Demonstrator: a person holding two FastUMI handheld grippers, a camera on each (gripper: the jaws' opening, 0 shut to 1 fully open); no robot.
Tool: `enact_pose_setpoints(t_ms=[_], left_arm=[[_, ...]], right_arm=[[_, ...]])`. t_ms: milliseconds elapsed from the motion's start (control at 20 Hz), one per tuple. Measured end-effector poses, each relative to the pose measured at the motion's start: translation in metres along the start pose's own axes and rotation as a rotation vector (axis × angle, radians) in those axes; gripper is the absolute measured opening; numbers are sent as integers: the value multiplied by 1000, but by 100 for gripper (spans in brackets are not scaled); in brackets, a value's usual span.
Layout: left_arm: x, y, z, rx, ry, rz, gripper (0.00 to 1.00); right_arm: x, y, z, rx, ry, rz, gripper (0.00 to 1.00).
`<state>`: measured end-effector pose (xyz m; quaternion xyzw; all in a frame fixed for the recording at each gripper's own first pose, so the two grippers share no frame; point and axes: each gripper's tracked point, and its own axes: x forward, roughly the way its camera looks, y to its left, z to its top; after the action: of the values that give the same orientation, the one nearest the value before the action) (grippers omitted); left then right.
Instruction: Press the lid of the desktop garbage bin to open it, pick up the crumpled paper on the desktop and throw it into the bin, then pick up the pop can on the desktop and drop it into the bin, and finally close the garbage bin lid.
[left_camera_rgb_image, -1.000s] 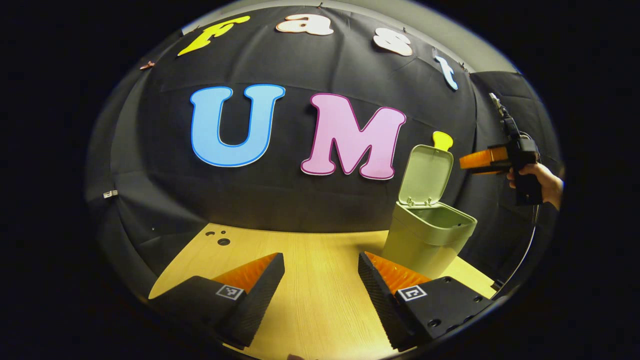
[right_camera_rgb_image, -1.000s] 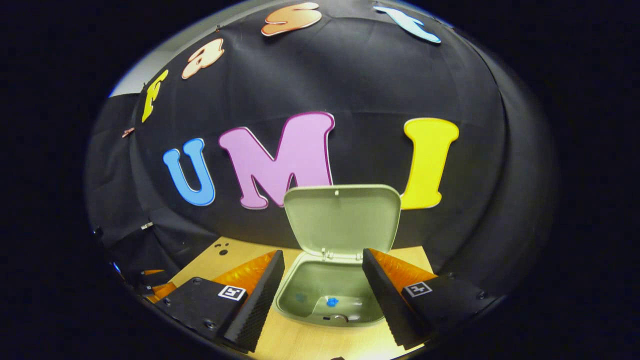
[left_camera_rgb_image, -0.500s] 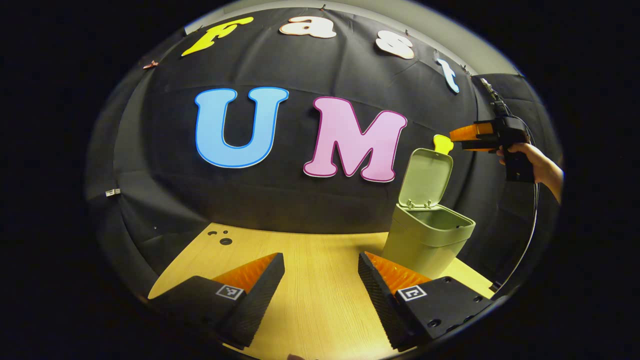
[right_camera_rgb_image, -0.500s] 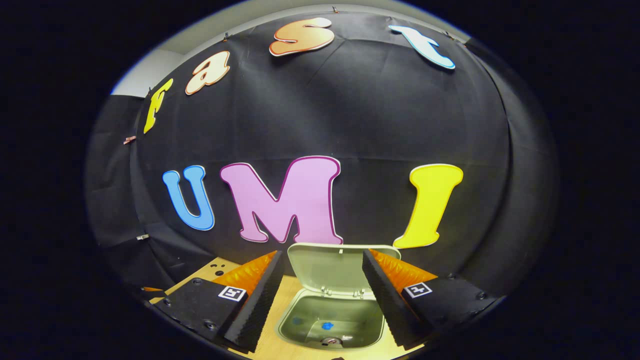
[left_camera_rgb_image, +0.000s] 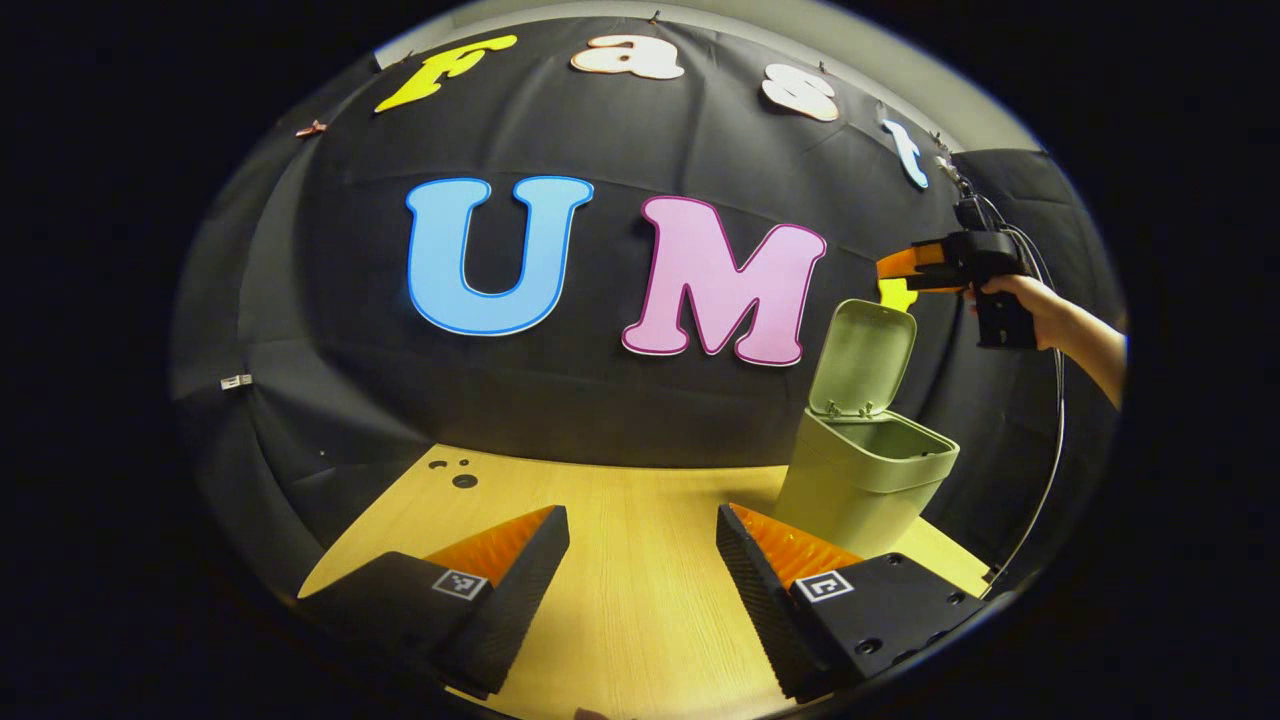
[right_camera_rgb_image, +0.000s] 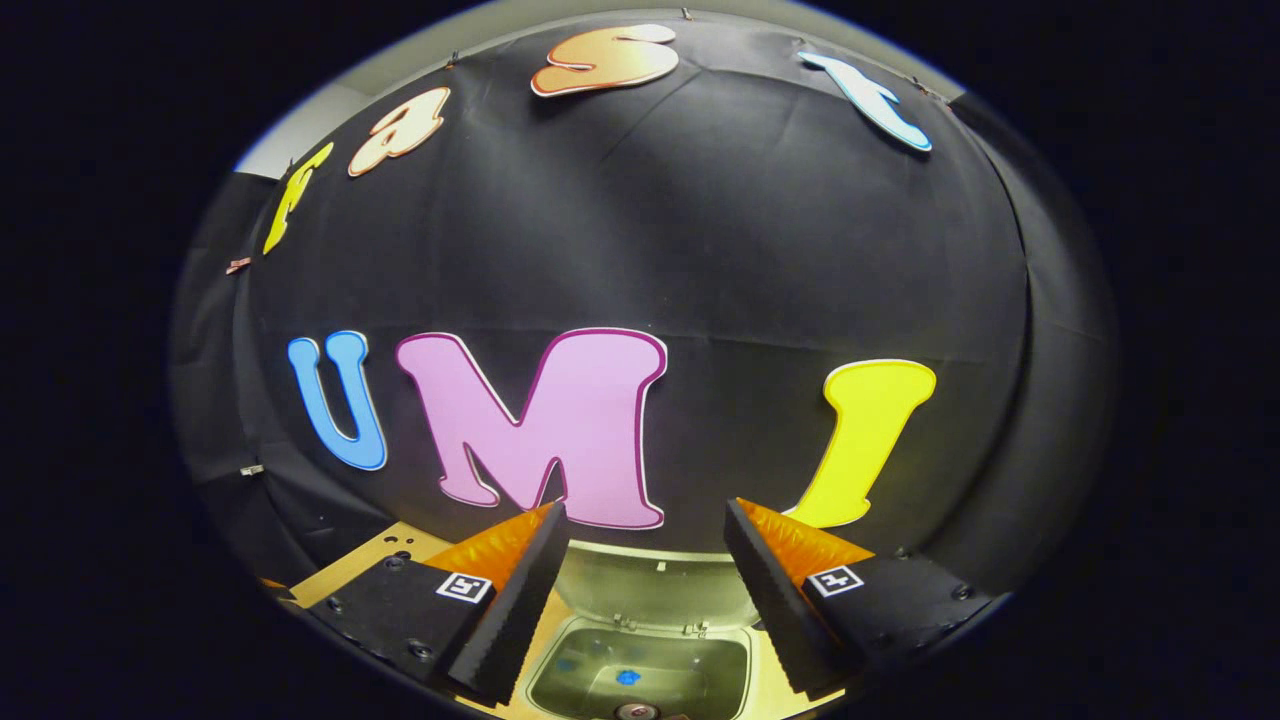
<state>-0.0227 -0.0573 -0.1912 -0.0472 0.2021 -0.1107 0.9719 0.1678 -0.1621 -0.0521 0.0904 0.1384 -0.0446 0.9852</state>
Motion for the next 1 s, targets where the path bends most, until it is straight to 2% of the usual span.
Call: enact_pose_setpoints(t_ms=[350,500,650,1000], left_arm=[[0,13,2,-10,-2,41,96],[-1,15,0,-14,3,48,96],[1,13,1,-11,5,41,96],[6,0,-1,-4,6,1,96]], right_arm=[[43,-4,-19,51,38,-31,98],[53,-6,-35,48,91,-38,98],[46,-3,-38,35,100,-27,98],[-3,8,-65,7,170,18,99]])
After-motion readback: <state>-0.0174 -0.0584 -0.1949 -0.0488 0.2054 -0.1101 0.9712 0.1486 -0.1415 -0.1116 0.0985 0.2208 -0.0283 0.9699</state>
